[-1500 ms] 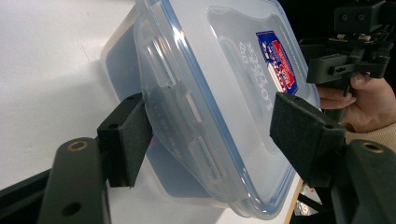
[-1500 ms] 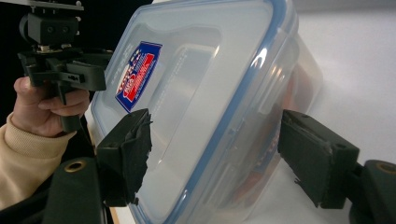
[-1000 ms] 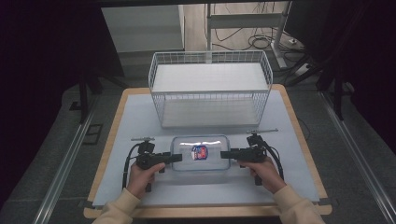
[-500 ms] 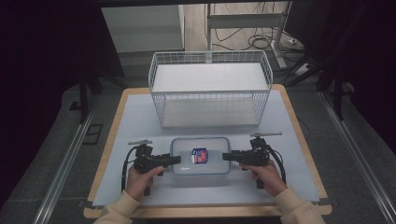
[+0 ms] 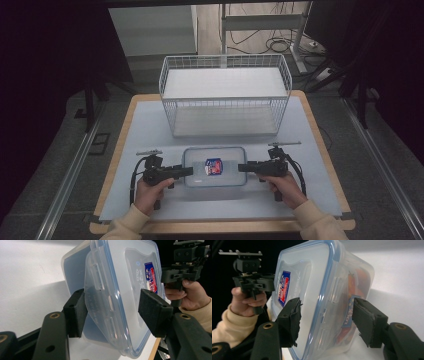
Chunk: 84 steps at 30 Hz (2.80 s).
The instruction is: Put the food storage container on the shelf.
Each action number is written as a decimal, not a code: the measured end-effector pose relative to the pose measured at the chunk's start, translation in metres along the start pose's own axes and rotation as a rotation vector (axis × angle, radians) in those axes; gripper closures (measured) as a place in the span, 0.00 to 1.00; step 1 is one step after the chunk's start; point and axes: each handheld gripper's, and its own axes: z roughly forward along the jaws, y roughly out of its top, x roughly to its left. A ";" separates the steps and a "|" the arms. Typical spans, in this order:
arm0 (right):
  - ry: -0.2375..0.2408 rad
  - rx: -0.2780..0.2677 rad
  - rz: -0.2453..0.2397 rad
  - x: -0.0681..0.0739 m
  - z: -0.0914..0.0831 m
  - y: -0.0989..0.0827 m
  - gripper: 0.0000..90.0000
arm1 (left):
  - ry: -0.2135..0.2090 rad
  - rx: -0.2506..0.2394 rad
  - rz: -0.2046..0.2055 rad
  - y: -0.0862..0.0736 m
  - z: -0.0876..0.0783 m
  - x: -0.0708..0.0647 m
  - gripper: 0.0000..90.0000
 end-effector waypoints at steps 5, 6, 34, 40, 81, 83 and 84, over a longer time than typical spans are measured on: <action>0.004 0.001 0.004 -0.001 0.001 0.001 0.43 | 0.000 0.000 0.004 0.000 0.000 0.000 0.45; 0.013 0.003 0.007 -0.001 0.000 0.001 0.47 | 0.000 0.000 0.004 0.000 0.000 0.000 0.45; -0.036 -0.072 -0.018 0.019 -0.012 -0.014 0.61 | 0.040 -0.041 0.075 -0.005 -0.006 -0.015 0.49; -0.049 -0.095 -0.036 0.021 -0.013 -0.014 0.60 | 0.053 -0.056 0.093 -0.002 -0.007 -0.020 0.50; -0.104 -0.273 -0.253 0.109 -0.089 0.160 0.59 | 0.016 -0.193 0.297 0.172 -0.047 -0.100 0.51; -0.112 -0.268 -0.242 0.108 -0.091 0.173 0.59 | 0.019 -0.176 0.280 0.189 -0.044 -0.099 0.51; -0.113 -0.266 -0.241 0.107 -0.090 0.177 0.59 | 0.018 -0.176 0.274 0.195 -0.043 -0.098 0.51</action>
